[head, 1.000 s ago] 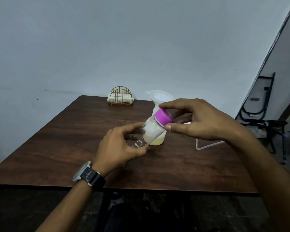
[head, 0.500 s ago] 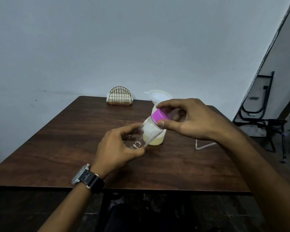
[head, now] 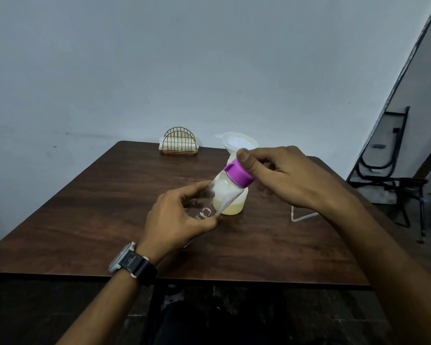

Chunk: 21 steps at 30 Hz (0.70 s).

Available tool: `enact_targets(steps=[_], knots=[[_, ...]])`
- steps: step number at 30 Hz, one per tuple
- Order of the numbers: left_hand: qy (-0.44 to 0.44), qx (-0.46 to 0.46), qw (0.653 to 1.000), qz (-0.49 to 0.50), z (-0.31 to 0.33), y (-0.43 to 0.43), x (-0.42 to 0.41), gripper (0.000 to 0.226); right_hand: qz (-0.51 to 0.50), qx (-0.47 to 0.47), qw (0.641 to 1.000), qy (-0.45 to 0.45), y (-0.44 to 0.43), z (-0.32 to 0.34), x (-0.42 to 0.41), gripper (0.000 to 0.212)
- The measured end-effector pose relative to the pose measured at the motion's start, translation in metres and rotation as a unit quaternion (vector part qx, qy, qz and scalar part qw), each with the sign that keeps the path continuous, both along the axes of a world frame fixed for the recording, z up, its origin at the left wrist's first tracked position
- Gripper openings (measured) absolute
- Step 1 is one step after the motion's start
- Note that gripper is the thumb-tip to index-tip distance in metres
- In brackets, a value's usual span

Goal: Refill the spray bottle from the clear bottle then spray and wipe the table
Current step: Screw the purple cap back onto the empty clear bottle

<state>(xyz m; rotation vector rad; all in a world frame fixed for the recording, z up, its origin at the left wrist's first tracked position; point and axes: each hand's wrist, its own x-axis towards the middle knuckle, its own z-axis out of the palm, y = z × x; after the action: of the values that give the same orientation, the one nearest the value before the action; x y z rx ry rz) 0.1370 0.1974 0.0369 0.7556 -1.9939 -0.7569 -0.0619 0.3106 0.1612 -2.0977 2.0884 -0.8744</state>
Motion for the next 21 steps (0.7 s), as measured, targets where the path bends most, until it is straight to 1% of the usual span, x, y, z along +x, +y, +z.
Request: enact_targets(steps=[2,4,6,8,9,10,12,15,17,19,21], knots=[[0.000,0.005,1.000,0.004,-0.0001,-0.0008,0.0007,0.070,0.029,0.007,0.998,-0.046,-0.0003,-0.0019,-0.0010,0.051],[0.000,0.007,1.000,0.004,-0.0002,-0.0014,0.0010,0.071,0.059,0.014,0.995,-0.080,-0.0030,-0.0050,-0.0033,0.050],[0.002,0.005,1.000,0.002,0.0002,-0.0009,0.0012,0.069,0.065,0.009,0.995,-0.073,-0.0062,-0.0071,-0.0041,0.044],[0.006,0.002,1.000,-0.002,0.0011,0.0009,0.0009,0.067,0.029,-0.007,0.999,-0.031,-0.0062,-0.0053,-0.0027,0.032],[0.006,0.000,1.000,-0.003,0.0015,0.0018,0.0006,0.067,0.012,-0.014,1.000,-0.017,-0.0056,-0.0042,-0.0024,0.036],[0.007,-0.001,1.000,-0.003,0.0020,0.0025,0.0004,0.067,0.002,-0.018,1.000,-0.011,-0.0044,-0.0031,-0.0026,0.045],[0.010,0.002,1.000,-0.004,0.0027,0.0021,0.0008,0.067,0.016,-0.019,0.999,-0.034,-0.0036,-0.0033,-0.0028,0.053],[0.011,0.006,1.000,-0.004,0.0030,0.0011,0.0003,0.069,0.067,0.005,0.993,-0.095,-0.0044,-0.0050,-0.0027,0.046],[0.012,0.007,1.000,-0.003,0.0036,0.0009,-0.0002,0.069,0.071,-0.004,0.995,-0.074,-0.0064,-0.0063,-0.0031,0.044],[0.012,0.005,1.000,-0.005,0.0040,0.0019,-0.0009,0.068,0.024,-0.025,0.999,-0.016,-0.0066,-0.0052,-0.0001,0.037],[0.009,0.002,1.000,-0.006,0.0046,0.0037,-0.0018,0.068,-0.007,-0.028,1.000,-0.003,-0.0042,-0.0012,0.0014,0.059]])
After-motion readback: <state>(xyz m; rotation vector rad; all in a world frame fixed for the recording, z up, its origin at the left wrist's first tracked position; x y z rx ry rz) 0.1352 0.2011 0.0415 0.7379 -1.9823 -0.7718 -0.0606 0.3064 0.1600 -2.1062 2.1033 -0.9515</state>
